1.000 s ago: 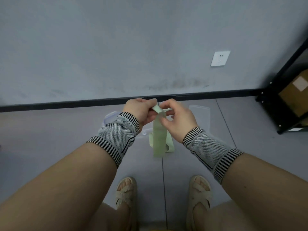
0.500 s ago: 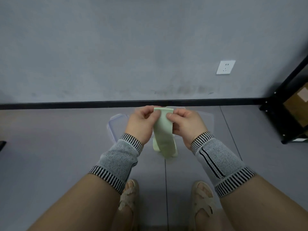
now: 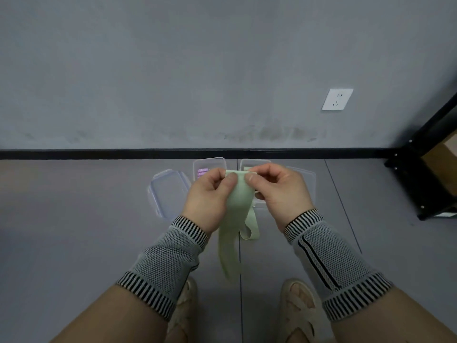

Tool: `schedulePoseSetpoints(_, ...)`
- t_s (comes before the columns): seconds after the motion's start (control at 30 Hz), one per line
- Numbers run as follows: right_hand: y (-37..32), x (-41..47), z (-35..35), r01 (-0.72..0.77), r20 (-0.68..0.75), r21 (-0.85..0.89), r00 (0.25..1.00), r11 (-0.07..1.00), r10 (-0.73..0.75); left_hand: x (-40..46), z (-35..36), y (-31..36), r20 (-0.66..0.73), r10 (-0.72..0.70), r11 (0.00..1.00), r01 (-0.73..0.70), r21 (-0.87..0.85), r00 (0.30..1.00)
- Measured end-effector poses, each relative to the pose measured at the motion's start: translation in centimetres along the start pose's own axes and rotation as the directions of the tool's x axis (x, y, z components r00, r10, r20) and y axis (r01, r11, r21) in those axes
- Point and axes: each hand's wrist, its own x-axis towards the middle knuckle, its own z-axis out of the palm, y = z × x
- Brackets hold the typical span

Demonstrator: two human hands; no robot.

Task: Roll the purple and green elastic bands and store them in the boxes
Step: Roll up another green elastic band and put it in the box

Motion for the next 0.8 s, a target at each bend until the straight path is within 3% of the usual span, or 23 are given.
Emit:
schedulePoseSetpoints(0.17, 0.0, 0.5, -0.1, 0.0, -0.011, 0.078, 1.0, 0.997, 0.001, 0.2, 0.2, 0.2, 0.051, -0.01, 0.996, 0.014, -0.084, 0.999)
schedulePoseSetpoints(0.43, 0.0, 0.8, -0.6, -0.016, 0.006, 0.126, 1.0, 0.992, 0.016, 1.3, 0.9, 0.0, 0.022, -0.02, 0.999, 0.021, -0.039, 1.0)
schedulePoseSetpoints(0.8, 0.4, 0.8, -1.0, 0.008, -0.005, 0.052, 1.0, 0.999, -0.008, 1.2, 0.3, 0.3, 0.109, -0.049, 0.997, 0.055, -0.051, 0.993)
